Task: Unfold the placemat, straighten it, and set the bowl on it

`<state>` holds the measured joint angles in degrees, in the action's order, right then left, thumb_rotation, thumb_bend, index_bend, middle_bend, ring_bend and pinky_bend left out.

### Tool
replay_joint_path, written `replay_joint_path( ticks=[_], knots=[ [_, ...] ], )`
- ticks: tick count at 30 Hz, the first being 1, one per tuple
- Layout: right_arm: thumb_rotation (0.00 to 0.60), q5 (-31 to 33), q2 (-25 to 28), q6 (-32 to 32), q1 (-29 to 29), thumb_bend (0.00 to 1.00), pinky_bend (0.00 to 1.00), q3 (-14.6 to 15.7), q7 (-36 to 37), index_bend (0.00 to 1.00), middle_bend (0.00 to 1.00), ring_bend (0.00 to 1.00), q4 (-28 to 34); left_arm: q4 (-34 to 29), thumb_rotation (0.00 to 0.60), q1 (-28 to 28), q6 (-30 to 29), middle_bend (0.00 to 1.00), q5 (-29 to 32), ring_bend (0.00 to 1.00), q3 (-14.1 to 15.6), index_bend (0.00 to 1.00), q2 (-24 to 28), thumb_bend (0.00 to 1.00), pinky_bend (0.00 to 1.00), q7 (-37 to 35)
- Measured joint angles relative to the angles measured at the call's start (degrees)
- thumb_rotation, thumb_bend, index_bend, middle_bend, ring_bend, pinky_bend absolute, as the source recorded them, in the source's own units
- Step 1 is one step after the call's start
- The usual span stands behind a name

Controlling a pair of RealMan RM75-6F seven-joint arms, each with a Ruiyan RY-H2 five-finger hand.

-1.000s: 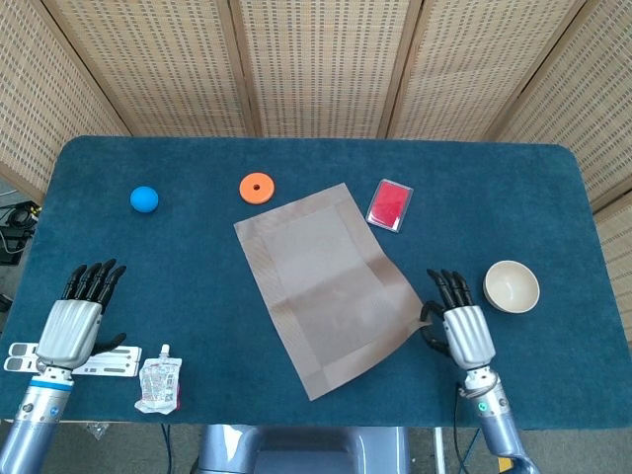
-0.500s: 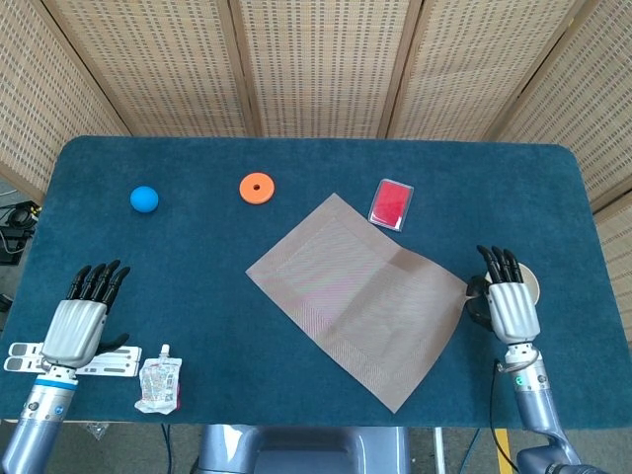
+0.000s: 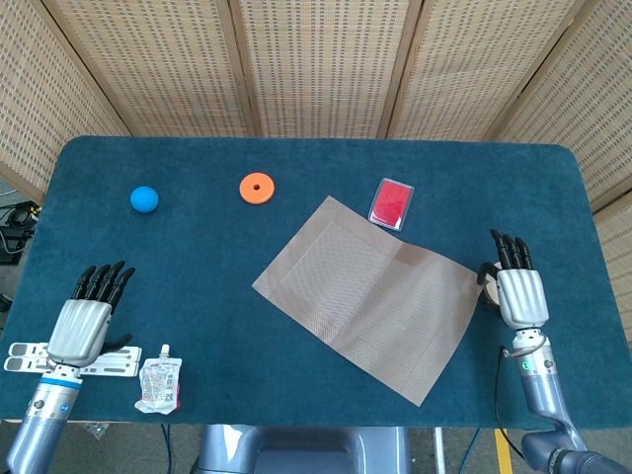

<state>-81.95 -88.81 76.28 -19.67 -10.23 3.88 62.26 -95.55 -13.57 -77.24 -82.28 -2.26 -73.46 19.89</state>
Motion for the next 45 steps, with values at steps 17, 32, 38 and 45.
replay_joint_path(
  ticks=[17,32,38,45],
  knots=[
    [0.6,-2.7,4.8,11.8,6.6,0.29,0.0,1.8,0.3,0.22,0.0,0.0,7.7,-0.5,0.6,-1.9,2.1,0.0,-0.3,0.0,-0.6,0.0,-0.7,0.13,0.0,-0.3],
    [0.6,-5.4,7.8,17.7,10.4,0.28,0.0,2.5,2.3,0.21,0.0,0.0,10.8,3.5,0.6,-14.4,14.3,0.0,6.1,0.0,-7.4,0.06,-8.4,0.16,0.0,7.5],
    [0.6,-5.0,8.2,18.0,10.8,0.28,0.0,2.1,2.9,0.21,0.0,0.0,10.8,8.8,0.6,-19.0,18.9,0.0,9.5,0.0,-8.8,0.07,-13.4,0.16,0.0,10.0],
    [0.6,-3.9,8.7,18.2,11.6,0.28,0.0,1.5,4.1,0.21,0.0,0.0,10.7,14.8,0.6,-23.8,22.9,0.0,12.7,0.0,-10.1,0.1,-18.7,0.16,0.0,12.4]
  ],
)
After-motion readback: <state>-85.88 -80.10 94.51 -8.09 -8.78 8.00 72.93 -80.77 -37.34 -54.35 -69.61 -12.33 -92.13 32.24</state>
